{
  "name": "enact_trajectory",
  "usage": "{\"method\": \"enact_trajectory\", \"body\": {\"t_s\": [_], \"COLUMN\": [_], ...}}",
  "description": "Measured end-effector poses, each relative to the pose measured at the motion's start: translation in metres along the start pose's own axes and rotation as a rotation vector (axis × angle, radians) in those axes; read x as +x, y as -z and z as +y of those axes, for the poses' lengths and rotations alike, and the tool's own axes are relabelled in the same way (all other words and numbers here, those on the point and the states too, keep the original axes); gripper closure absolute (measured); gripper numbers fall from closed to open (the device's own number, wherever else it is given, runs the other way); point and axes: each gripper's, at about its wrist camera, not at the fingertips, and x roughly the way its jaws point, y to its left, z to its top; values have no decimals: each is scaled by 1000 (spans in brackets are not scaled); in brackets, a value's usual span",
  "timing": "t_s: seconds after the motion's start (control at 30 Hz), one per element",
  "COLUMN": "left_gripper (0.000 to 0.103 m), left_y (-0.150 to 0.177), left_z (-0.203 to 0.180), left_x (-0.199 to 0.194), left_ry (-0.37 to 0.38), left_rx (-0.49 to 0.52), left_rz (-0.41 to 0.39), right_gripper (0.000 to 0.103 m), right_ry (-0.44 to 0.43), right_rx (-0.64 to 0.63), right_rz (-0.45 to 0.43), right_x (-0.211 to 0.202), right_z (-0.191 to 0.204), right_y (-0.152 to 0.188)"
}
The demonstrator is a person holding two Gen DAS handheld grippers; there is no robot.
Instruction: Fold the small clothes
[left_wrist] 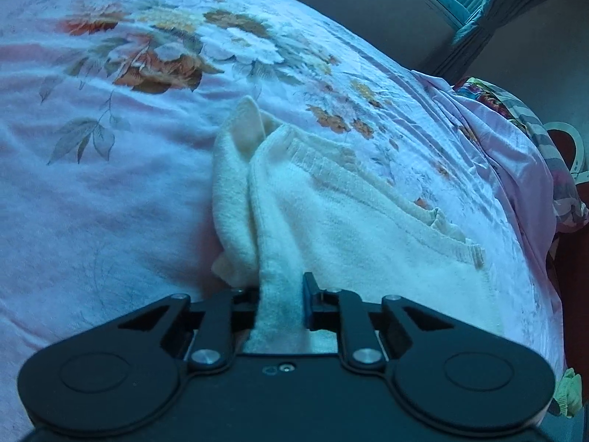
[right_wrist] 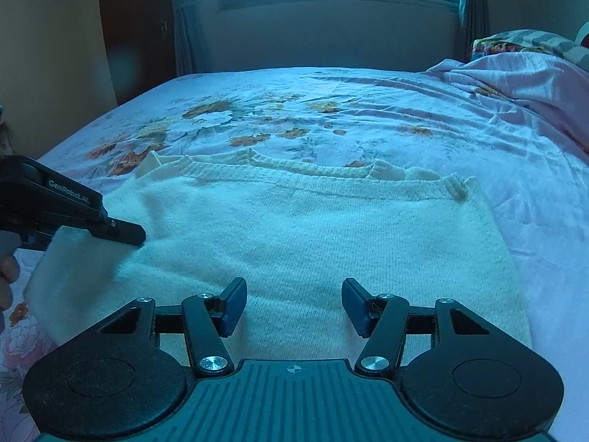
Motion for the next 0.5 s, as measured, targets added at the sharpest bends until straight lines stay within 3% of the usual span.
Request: {"method": "enact_trajectory", "body": {"t_s": [0.07, 0.13, 0.23, 0.37, 0.47, 0.5], "left_gripper": [89, 89, 93, 93, 93, 100], "left_y": [-4, -9, -10, 8, 33, 41], "left_z": [-21, -48, -99, -176, -216, -226], "left_x": [-13, -22, -25, 0, 34, 45], "left_ry": [8, 10, 31, 41, 53, 59], "left_rx": [63, 136, 238, 364, 404, 406], "left_rz": [-22, -30, -22, 36, 130, 167], "right_gripper": [45, 45, 45, 45, 45, 45], "right_ry": [2, 9, -57, -140, -212, -228], "right_rx": [-31, -61, 56, 179, 251, 266], "right_rz": [61, 43, 5, -34, -9, -1], "right_x": [15, 17, 0, -37, -54, -58], "right_z": [5, 6, -13, -49, -78, -87], "right_y": [6, 12, 12, 23, 36, 41]}}
